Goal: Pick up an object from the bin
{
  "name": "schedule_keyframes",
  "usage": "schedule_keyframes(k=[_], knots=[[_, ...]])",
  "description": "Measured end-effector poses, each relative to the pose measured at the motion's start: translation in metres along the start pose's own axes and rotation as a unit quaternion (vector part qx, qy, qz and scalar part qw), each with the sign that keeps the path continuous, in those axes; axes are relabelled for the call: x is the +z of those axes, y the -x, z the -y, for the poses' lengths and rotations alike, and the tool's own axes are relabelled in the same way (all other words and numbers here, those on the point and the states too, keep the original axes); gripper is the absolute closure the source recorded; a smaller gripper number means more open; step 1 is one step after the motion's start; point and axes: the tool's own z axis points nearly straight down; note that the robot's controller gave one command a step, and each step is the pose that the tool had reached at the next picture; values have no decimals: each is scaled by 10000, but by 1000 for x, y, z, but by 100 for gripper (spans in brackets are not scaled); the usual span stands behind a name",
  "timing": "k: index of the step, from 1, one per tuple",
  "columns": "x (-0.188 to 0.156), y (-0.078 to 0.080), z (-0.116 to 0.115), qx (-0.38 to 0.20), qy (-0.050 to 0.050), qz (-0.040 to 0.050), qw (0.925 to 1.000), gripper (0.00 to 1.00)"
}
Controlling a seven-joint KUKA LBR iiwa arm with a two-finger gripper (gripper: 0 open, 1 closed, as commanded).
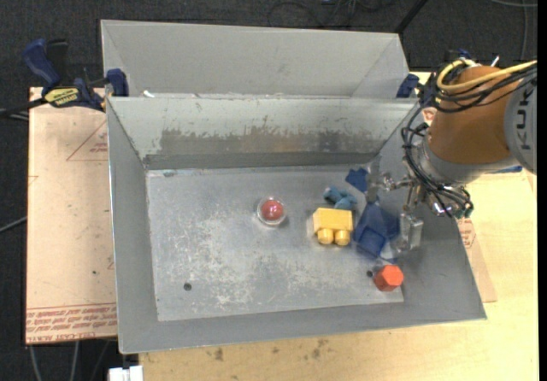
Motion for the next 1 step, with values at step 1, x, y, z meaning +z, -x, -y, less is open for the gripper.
schedule_keyframes(k=[1], knots=[[1,16,-15,-1710,8,0,9853,0]])
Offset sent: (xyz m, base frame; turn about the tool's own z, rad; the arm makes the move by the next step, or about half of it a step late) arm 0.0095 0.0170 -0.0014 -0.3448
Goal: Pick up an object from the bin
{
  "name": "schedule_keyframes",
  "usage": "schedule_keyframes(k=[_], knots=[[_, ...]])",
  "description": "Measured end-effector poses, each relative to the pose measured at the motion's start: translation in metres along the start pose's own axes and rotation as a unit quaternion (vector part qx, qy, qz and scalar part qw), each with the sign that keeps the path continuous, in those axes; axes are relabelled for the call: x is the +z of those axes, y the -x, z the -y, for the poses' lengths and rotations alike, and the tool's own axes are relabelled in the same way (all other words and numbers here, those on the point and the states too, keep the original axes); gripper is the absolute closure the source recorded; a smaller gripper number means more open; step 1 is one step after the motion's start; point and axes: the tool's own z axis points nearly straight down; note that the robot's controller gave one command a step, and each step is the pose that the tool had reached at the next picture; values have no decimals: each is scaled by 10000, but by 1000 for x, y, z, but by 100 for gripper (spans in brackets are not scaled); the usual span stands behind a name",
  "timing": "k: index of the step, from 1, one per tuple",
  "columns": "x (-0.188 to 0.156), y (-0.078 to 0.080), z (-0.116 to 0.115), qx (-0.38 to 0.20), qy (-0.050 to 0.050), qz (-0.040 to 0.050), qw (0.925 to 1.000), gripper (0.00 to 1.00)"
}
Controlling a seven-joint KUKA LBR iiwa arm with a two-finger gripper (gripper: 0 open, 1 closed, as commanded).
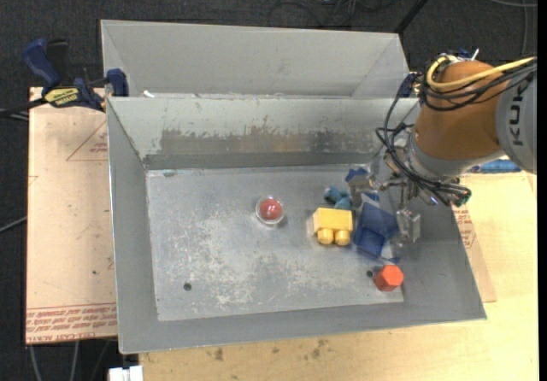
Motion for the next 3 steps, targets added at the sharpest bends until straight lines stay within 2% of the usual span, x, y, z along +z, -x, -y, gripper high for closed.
schedule_keyframes(k=[1,2,3], knots=[[29,14,0,-1256,-12,14,9921,0],[28,50,-27,-1970,-15,15,9804,0],[24,51,-25,-1958,-37,29,9806,100]])
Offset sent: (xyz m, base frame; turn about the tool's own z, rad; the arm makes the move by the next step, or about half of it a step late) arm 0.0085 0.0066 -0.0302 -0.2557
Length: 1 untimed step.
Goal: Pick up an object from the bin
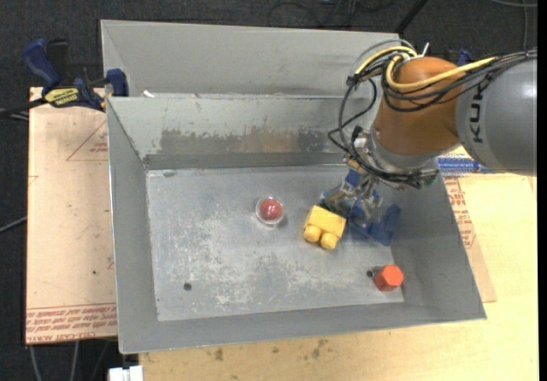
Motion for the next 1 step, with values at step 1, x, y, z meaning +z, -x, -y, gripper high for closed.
schedule_keyframes(k=[1], knots=[[-99,3,3,19,5,-6,10000,100]])
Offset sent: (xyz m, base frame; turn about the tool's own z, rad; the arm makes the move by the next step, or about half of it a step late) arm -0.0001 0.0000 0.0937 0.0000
